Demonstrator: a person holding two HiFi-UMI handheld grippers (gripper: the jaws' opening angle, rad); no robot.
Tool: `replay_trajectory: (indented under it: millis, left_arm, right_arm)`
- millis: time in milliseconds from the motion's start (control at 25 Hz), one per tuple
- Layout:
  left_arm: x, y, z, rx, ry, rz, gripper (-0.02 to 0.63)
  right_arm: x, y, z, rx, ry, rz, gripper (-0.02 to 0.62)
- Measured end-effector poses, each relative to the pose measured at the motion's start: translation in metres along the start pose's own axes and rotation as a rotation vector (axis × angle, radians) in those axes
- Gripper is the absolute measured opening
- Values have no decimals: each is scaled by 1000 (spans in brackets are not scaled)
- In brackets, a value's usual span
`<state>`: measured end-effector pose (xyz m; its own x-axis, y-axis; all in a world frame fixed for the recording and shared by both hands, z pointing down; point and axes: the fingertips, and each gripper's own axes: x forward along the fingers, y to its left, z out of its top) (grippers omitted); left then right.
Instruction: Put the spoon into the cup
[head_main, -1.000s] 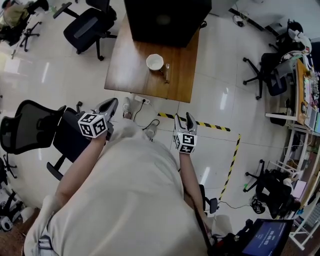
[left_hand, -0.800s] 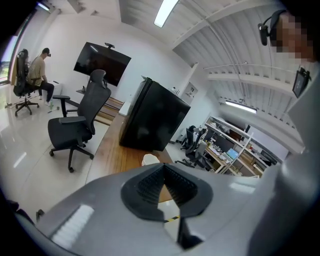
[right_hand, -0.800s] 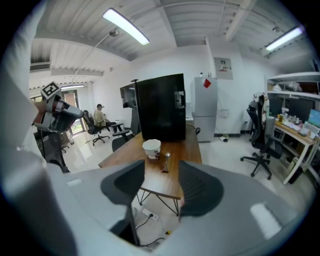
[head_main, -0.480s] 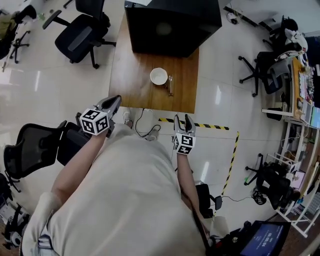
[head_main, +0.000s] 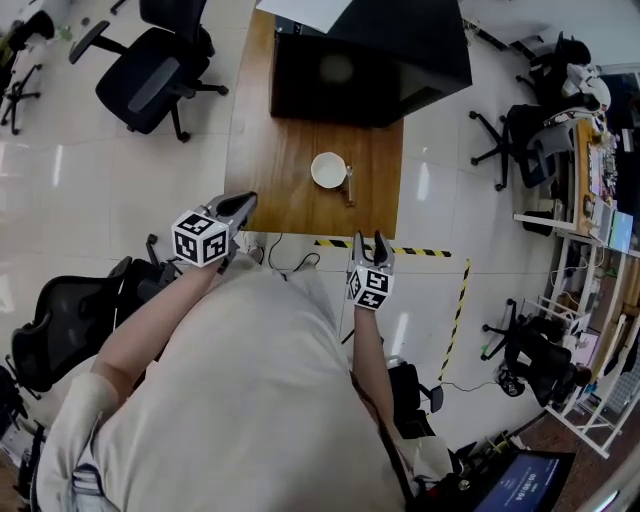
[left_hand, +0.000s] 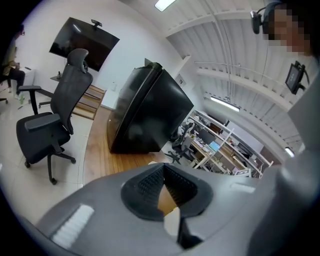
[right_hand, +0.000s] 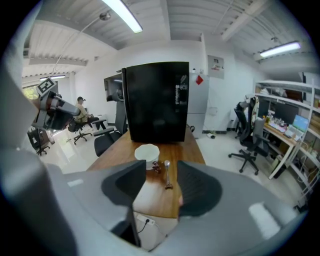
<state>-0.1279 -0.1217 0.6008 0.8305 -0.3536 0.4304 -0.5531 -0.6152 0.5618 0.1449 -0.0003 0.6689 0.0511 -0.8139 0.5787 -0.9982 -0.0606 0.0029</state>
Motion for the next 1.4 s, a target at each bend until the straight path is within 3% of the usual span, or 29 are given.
replay_trajectory:
  millis: [160, 400, 640, 1120, 1400]
  left_arm:
    - [11, 8, 11, 29, 23, -39, 2]
    - [20, 8, 34, 5, -2, -84, 0]
    - [32, 1, 25, -15, 41, -122, 0]
    - [45, -11, 27, 49, 39, 4, 0]
    - [59, -23, 17, 46, 65, 48, 0]
  right_arm:
    - [8, -2, 5, 0, 10, -38, 195]
    - [15, 6, 11, -49, 62, -34, 195]
    - [33, -4, 5, -80, 119, -23, 184]
    - [87, -13, -31, -198, 206, 146, 183]
    - [124, -10, -66, -229, 291, 233, 183]
